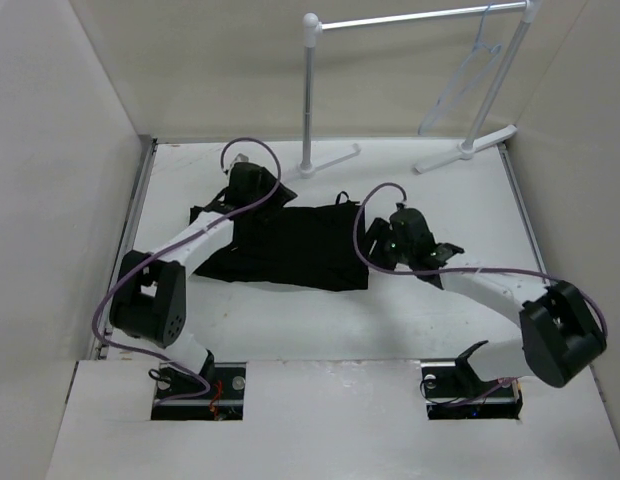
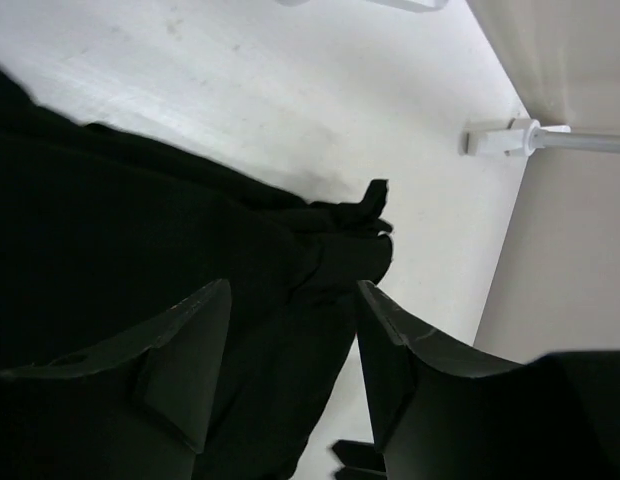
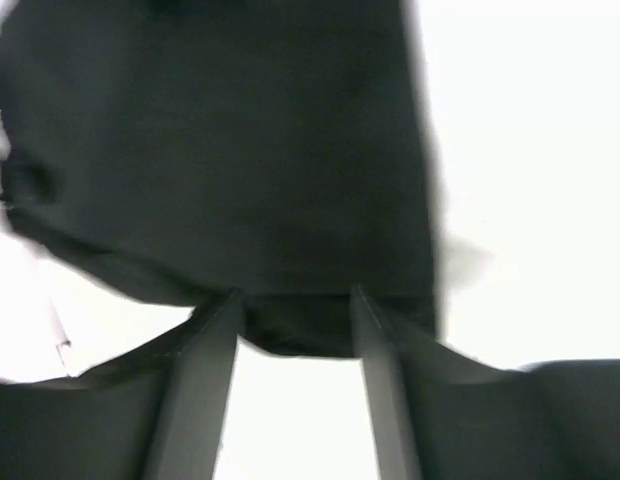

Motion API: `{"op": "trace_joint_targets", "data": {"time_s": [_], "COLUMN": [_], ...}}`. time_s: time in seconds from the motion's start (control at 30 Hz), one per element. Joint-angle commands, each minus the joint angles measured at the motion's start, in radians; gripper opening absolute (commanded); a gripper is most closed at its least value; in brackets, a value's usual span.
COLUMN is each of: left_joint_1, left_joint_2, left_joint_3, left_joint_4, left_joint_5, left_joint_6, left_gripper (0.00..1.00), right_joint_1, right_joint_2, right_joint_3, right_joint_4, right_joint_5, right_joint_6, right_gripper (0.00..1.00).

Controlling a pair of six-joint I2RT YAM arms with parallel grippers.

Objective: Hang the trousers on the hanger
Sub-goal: Fold the trousers at the center of the board, then pick up the hanger from the clothesline.

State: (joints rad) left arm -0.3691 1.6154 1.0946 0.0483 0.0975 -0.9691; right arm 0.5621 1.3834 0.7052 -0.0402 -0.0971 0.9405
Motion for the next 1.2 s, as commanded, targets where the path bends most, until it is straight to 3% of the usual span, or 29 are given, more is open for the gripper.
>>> {"op": "trace_joint_targets", "data": {"time_s": [0.0, 0.1, 0.13, 0.17, 0.23, 0.27, 0.33, 0.4, 0.53, 0.67, 0.9, 1.17], "left_joint_1": [0.015, 0.025, 0.023, 0.020, 0.009, -0.003, -0.030, -0.053, -0.076, -0.078, -0.077, -0.067], "left_joint_2": [-0.116, -0.181, -0.195, -0.204, -0.215, -0.221, -0.230, -0.236, -0.250, -0.241, -0.218, -0.198], "left_joint_3": [-0.079, -0.122, -0.130, -0.134, -0.139, -0.142, -0.144, -0.144, -0.170, -0.180, -0.182, -0.177], "left_joint_4": [0.015, -0.011, -0.027, -0.043, -0.067, -0.077, -0.102, -0.125, -0.128, -0.125, -0.125, -0.125], "left_joint_5": [0.008, -0.015, -0.027, -0.042, -0.062, -0.071, -0.102, -0.123, -0.128, -0.110, -0.094, -0.087], "left_joint_6": [0.042, 0.085, 0.101, 0.118, 0.145, 0.161, 0.187, 0.205, 0.213, 0.208, 0.201, 0.196], "left_gripper": [0.47, 0.38, 0.33, 0.27, 0.16, 0.12, 0.10, 0.10, 0.17, 0.23, 0.27, 0.27], "right_joint_1": [-0.017, -0.061, -0.090, -0.130, -0.225, -0.283, -0.380, -0.445, -0.557, -0.581, -0.577, -0.561], "right_joint_2": [-0.119, -0.176, -0.187, -0.190, -0.160, -0.126, -0.054, -0.002, 0.138, 0.267, 0.385, 0.447], "right_joint_3": [0.182, 0.325, 0.383, 0.443, 0.583, 0.662, 0.804, 0.905, 1.092, 1.237, 1.341, 1.338], "right_joint_4": [-0.131, -0.207, -0.217, -0.227, -0.243, -0.260, -0.286, -0.299, -0.357, -0.405, -0.434, -0.348], "right_joint_5": [-0.004, -0.026, -0.035, -0.044, -0.087, -0.113, -0.128, -0.106, -0.053, -0.062, -0.090, -0.128], "right_joint_6": [-0.087, -0.146, -0.167, -0.189, -0.218, -0.226, -0.244, -0.258, -0.288, -0.334, -0.394, -0.419], "right_gripper": [0.63, 0.66, 0.61, 0.50, 0.19, 0.10, 0.06, 0.11, 0.36, 0.53, 0.58, 0.50]}}
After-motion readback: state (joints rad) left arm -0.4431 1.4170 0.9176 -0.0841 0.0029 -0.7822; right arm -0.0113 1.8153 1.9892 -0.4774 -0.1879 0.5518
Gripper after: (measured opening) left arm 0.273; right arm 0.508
